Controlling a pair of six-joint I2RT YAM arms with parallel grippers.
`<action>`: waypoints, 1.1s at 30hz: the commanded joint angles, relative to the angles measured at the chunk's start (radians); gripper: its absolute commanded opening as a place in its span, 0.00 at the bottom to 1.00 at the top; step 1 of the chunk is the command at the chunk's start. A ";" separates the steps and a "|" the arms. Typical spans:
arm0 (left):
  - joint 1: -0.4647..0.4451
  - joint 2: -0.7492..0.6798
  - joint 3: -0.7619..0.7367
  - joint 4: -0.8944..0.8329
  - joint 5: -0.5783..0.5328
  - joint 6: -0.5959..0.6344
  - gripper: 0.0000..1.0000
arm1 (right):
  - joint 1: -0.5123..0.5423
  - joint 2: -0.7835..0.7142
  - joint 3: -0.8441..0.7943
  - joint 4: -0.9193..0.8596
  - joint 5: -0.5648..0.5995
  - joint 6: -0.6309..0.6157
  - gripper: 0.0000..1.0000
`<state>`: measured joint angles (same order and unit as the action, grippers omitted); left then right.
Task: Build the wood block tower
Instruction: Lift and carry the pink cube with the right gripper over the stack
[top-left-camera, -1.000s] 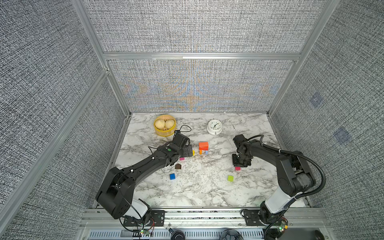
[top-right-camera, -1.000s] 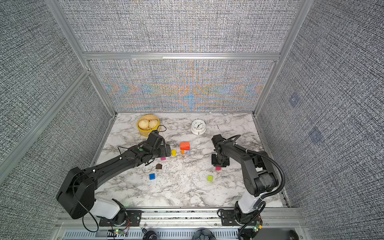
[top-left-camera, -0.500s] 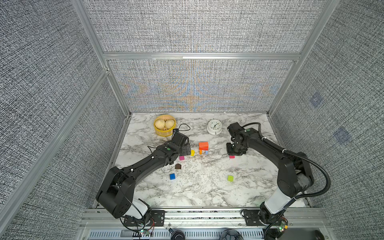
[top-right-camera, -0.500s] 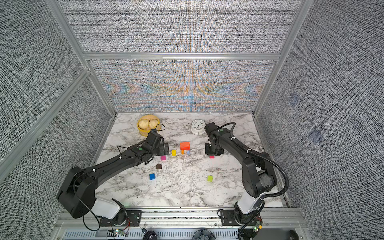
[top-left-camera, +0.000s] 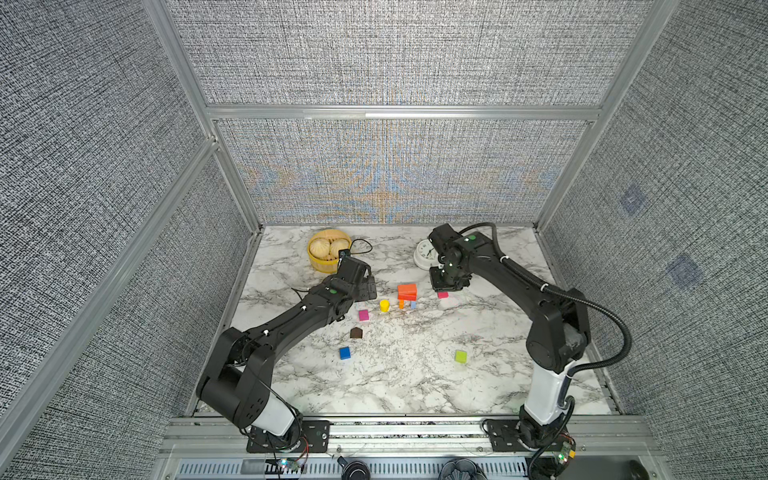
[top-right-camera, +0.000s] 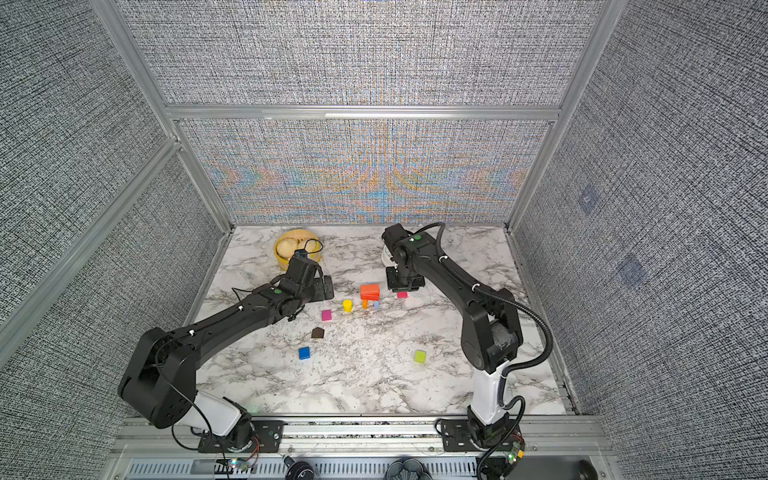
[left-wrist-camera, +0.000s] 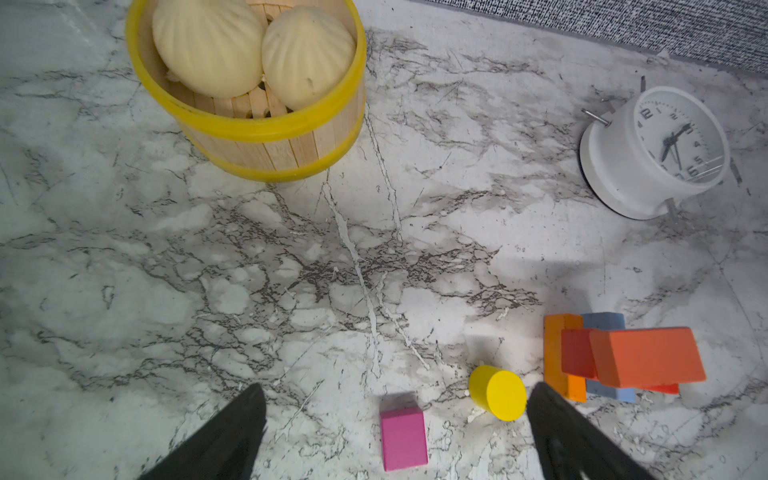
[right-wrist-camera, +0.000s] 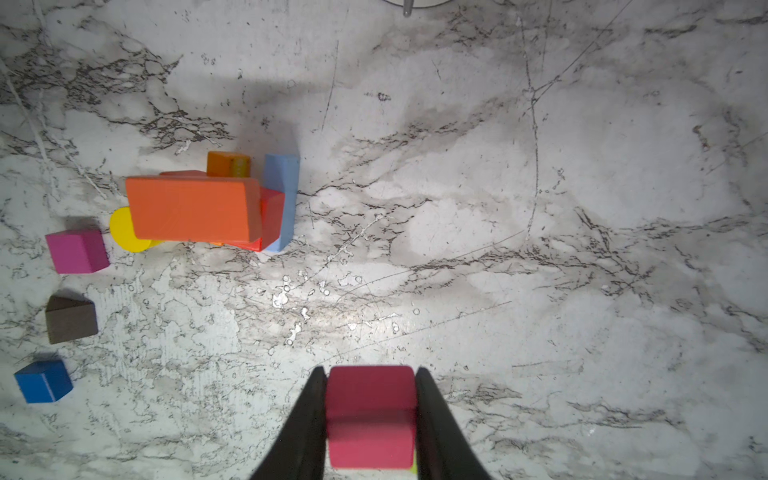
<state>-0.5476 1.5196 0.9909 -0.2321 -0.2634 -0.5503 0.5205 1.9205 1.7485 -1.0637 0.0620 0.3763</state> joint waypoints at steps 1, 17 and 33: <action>0.010 0.009 0.003 0.035 -0.016 0.004 0.99 | 0.016 0.036 0.066 -0.056 0.000 0.012 0.28; 0.066 0.062 -0.069 0.150 -0.030 -0.020 0.99 | 0.092 0.260 0.407 -0.169 -0.004 0.014 0.28; 0.093 0.079 -0.093 0.186 -0.006 -0.028 0.99 | 0.124 0.413 0.617 -0.230 -0.033 0.039 0.29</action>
<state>-0.4583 1.5948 0.8986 -0.0700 -0.2771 -0.5762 0.6407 2.3211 2.3421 -1.2625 0.0429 0.4065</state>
